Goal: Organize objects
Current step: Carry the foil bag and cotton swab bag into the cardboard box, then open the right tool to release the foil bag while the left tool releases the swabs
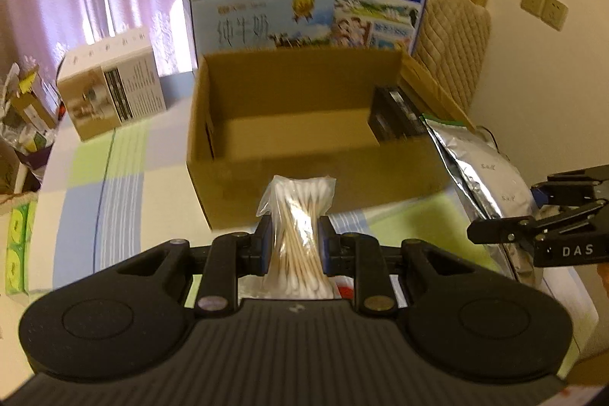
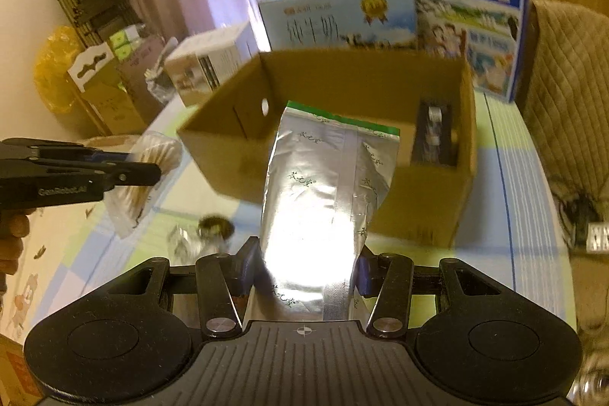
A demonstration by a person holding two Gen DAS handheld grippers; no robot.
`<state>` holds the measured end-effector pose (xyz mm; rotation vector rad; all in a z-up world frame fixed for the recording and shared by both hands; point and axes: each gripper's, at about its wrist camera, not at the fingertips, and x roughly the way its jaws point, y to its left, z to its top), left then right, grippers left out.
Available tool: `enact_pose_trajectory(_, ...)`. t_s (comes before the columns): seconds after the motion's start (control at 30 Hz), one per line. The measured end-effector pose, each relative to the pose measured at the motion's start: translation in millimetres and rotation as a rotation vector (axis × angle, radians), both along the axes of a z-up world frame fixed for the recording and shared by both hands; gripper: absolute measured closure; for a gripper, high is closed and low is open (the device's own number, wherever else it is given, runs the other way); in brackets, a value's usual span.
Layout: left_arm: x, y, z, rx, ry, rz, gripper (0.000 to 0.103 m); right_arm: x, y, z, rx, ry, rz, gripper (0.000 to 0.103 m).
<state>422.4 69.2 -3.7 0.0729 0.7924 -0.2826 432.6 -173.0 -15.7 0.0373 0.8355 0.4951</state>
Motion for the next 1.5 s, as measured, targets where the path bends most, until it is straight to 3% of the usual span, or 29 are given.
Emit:
enact_pose_trajectory(0.3, 60, -9, 24, 0.005, -0.051, 0.035, 0.083, 68, 5, 20, 0.02, -0.048, 0.0, 0.057)
enact_pose_trajectory(0.63, 108, -18, 21, 0.011, -0.034, 0.053, 0.083, 118, 17, 23, 0.004, -0.066, 0.001, 0.057)
enact_pose_trajectory(1.1, 159, -30, 2, 0.041, 0.017, 0.072, 0.083, 177, 30, -5, -0.064, -0.029, -0.083, 0.057)
enact_pose_trajectory(1.5, 183, -32, -29, 0.053, 0.085, 0.082, 0.083, 196, 35, -45, -0.119, 0.058, -0.094, 0.057)
